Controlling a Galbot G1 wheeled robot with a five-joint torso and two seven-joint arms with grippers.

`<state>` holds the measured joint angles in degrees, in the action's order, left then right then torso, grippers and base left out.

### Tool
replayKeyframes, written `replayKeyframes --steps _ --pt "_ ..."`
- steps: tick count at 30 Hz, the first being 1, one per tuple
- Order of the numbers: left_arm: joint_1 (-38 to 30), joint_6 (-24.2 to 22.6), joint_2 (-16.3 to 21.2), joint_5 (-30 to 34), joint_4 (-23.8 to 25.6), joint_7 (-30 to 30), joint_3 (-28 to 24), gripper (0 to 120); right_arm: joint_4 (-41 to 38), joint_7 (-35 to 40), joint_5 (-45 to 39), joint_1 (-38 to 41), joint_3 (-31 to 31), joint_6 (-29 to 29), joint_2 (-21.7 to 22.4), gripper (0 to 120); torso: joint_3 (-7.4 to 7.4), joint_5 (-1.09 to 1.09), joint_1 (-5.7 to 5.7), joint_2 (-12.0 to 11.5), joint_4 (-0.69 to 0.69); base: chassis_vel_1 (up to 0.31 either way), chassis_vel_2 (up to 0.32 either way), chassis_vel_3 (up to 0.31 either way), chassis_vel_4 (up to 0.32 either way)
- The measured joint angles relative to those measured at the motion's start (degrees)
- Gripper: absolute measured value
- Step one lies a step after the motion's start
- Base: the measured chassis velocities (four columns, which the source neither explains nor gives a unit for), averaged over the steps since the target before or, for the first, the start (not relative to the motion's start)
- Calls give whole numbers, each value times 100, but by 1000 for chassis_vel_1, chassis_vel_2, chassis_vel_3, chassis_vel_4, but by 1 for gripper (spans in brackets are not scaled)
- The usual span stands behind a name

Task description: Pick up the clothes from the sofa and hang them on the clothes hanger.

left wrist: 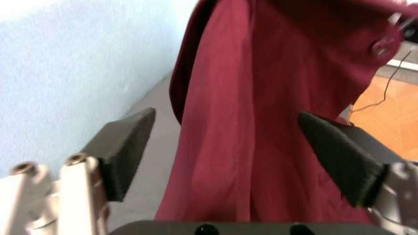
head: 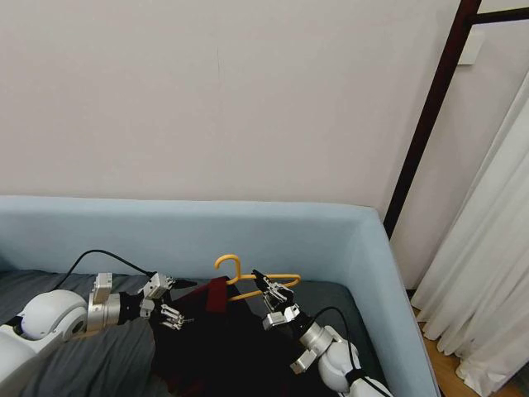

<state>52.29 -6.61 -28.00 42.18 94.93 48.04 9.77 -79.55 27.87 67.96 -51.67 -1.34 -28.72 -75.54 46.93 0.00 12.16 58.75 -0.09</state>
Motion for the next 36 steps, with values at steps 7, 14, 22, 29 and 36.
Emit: replayKeyframes --steps 7,14,22,29,36 --pt "83 50 -83 -192 -30 65 69 57 -77 20 -3 -40 102 -24 -50 5 0 0 0 0 0 0 0 0 0" --pt "127 113 -85 -285 -37 104 135 35 -98 42 -18 -45 158 -38 -85 5 0 0 0 -1 1 0 0 0 0" --pt "139 148 -103 -302 -51 132 157 4 -101 54 -90 -28 191 -39 -66 5 0 0 0 -1 0 0 0 0 0" --pt "128 224 -190 -314 -178 228 158 2 -87 52 -552 21 360 43 -9 6 0 -1 0 -1 0 0 0 0 0" --pt "28 309 -265 -469 -446 257 128 2 -128 -707 -2491 -12 778 -37 297 31 0 1 0 -1 0 0 0 0 0"
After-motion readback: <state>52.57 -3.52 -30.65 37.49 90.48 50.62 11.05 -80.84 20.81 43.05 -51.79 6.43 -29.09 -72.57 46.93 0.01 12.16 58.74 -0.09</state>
